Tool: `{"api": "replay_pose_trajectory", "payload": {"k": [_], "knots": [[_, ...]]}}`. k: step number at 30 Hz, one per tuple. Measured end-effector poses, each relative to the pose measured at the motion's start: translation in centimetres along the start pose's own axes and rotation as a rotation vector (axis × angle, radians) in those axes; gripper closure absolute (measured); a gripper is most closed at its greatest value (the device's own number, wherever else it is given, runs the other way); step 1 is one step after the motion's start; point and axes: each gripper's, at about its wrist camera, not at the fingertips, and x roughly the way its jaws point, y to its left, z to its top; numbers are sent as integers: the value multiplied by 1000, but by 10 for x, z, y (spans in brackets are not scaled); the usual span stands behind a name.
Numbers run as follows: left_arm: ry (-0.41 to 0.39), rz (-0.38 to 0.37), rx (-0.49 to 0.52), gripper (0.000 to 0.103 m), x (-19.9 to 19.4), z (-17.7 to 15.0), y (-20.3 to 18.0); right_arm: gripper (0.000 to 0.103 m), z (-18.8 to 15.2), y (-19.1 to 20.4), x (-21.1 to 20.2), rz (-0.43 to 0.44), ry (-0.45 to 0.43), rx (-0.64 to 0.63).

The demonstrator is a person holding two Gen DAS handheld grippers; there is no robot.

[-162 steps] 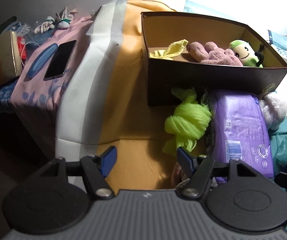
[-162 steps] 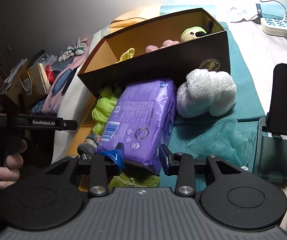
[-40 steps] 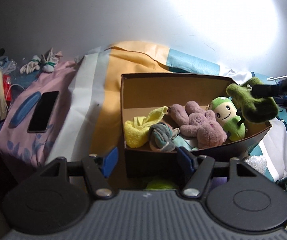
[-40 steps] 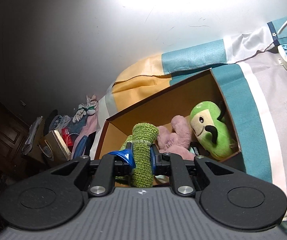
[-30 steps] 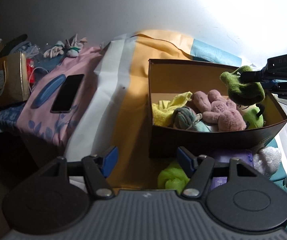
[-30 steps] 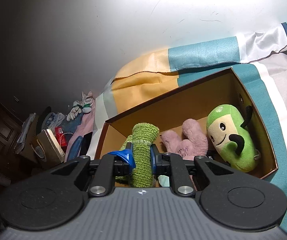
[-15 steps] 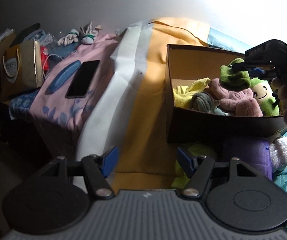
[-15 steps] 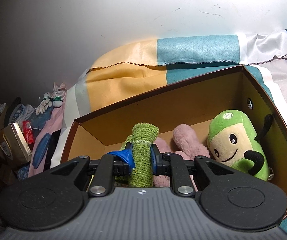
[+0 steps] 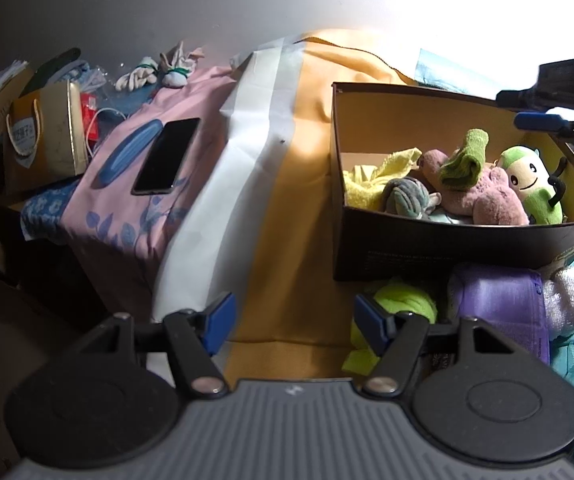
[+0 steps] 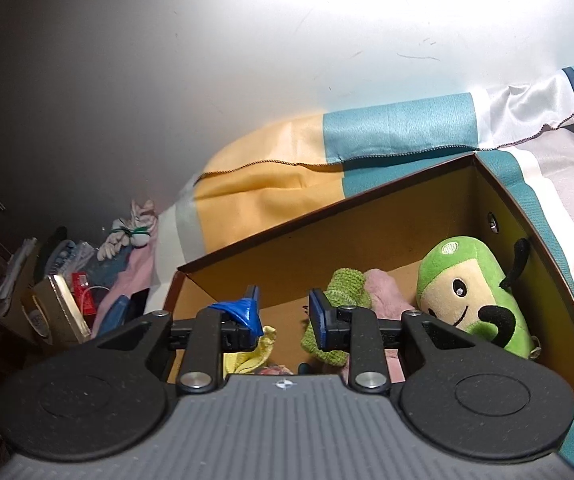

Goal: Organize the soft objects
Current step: 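Carry the green knit sock into the box and open the right tool, then close the left tool on the red fluffy item while the right tool grasps the teal mesh pouf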

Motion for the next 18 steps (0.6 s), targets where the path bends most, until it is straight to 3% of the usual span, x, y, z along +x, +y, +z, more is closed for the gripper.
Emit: {"api": "replay_pose_trajectory", "payload": {"k": [8, 18], "knots": [[11, -22, 29, 34, 1, -2, -7, 91, -30, 5, -71, 74, -101, -71], [28, -68, 96, 34, -1, -17, -19, 90, -72, -3, -126, 11, -133, -109]]}}
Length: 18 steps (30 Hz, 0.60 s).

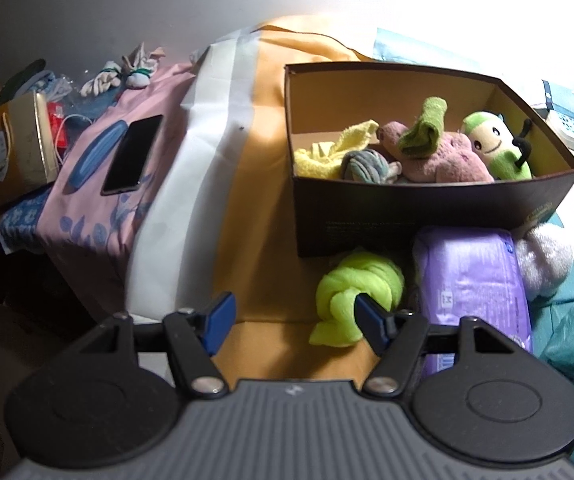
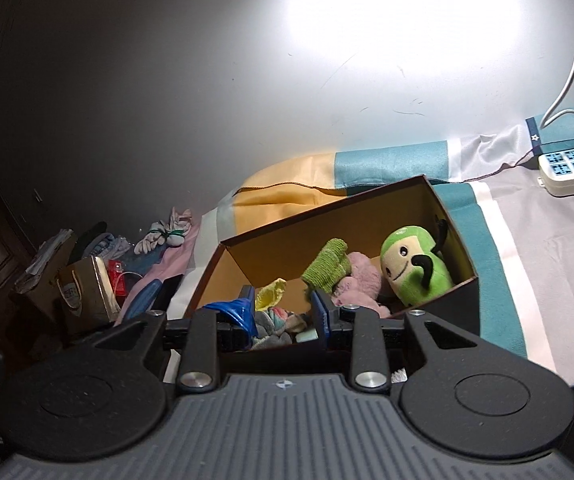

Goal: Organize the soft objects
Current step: 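Close the left tool on the red fluffy item while the right tool grasps the teal mesh pouf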

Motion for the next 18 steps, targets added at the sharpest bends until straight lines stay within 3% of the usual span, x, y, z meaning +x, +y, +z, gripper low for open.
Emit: {"api": "replay_pose_trajectory", "payload": {"k": [18], "knots": [[1, -39, 68, 34, -9, -13, -26, 89, -57, -13, -46, -73, 127, 34]]}}
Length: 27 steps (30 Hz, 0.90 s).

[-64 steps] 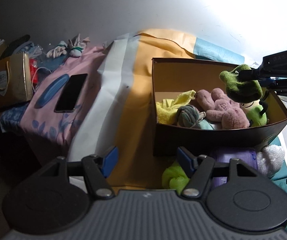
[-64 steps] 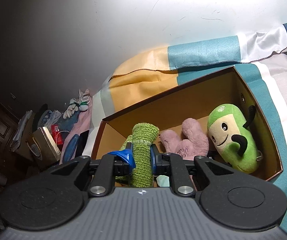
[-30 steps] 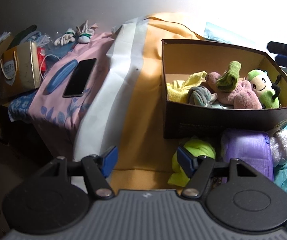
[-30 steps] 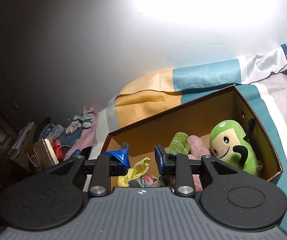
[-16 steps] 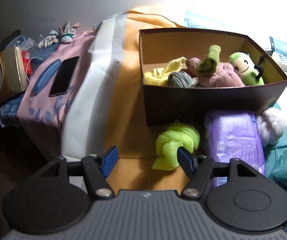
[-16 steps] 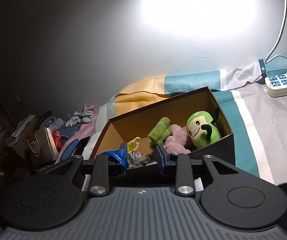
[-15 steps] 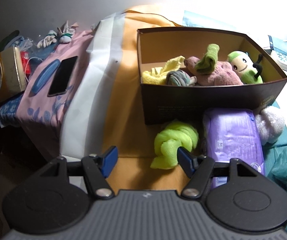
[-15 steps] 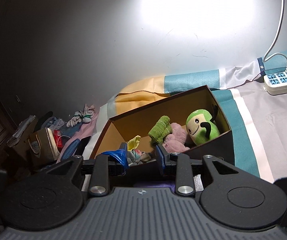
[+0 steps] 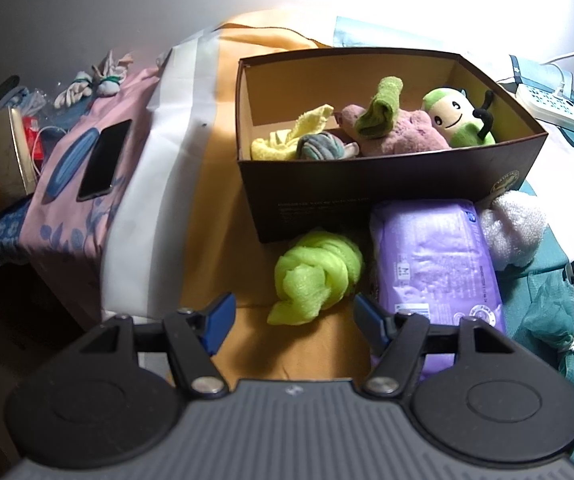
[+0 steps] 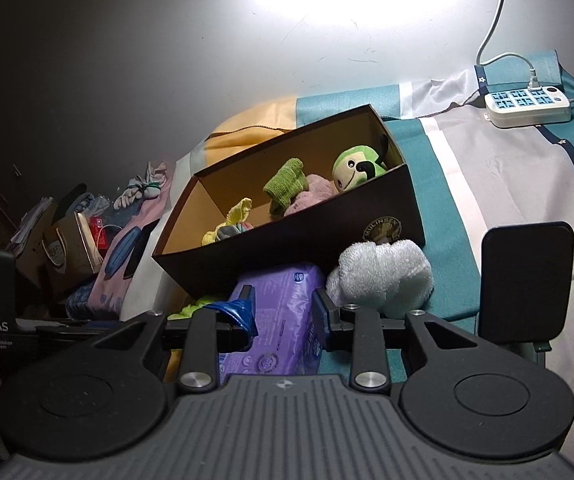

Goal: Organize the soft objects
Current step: 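Close the left tool on the red fluffy item while the right tool grasps the teal mesh pouf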

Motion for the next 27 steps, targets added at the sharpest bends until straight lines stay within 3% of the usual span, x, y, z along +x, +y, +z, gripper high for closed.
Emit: {"api": "replay_pose_trajectory", "payload": {"k": [9, 15, 23, 27], "knots": [[15, -1, -25, 33, -13, -20, -12, 89, -15, -28, -15, 12, 93, -13], [32, -62, -3, 31, -31, -54, -32, 89, -28, -51, -28, -14, 159, -71], [103, -181, -112, 30, -41, -102, -53, 89, -38, -89, -29, -40, 231, -34], [139, -188, -143, 30, -43, -120, -65, 89, -39, -102, -24, -18, 255, -2]]}}
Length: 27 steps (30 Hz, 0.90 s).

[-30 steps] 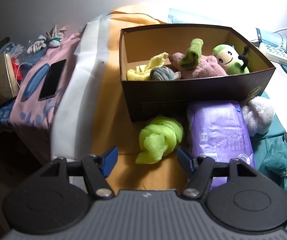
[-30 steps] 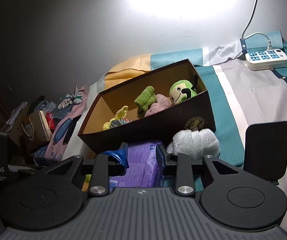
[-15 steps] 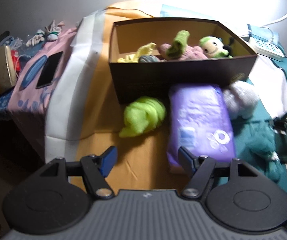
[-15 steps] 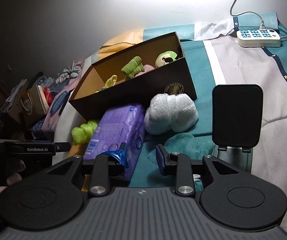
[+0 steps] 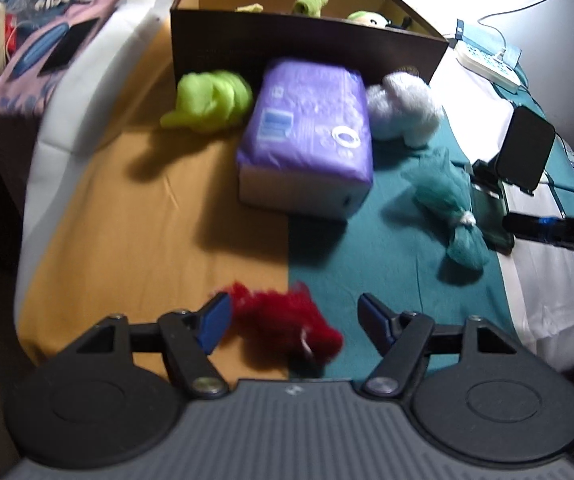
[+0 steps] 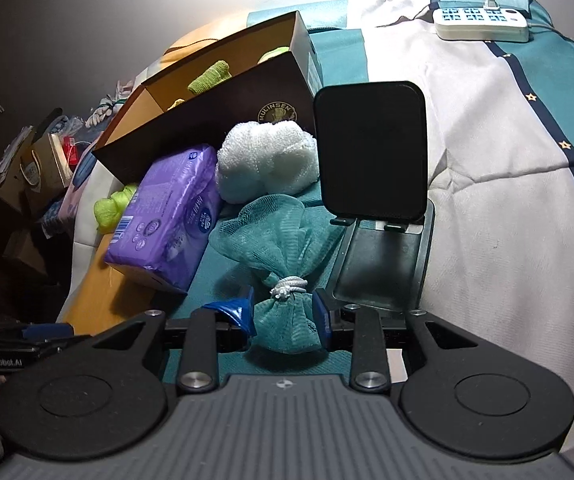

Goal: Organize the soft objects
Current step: 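Close the left tool on the red fluffy item while the right tool grasps the teal mesh pouf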

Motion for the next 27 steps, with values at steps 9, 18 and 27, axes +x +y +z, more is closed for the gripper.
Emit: {"api": "replay_pose_trajectory", "payload": {"k": [9, 18, 27], "knots": [[31, 73, -65, 30, 17, -10, -10, 88, 7, -6, 20, 38, 41, -29], [40, 110, -78, 30, 33, 0, -17, 88, 8, -4, 30, 50, 63, -75], [31, 136, -30, 45, 42, 6, -21, 88, 4, 3, 42, 22, 80, -116]]}}
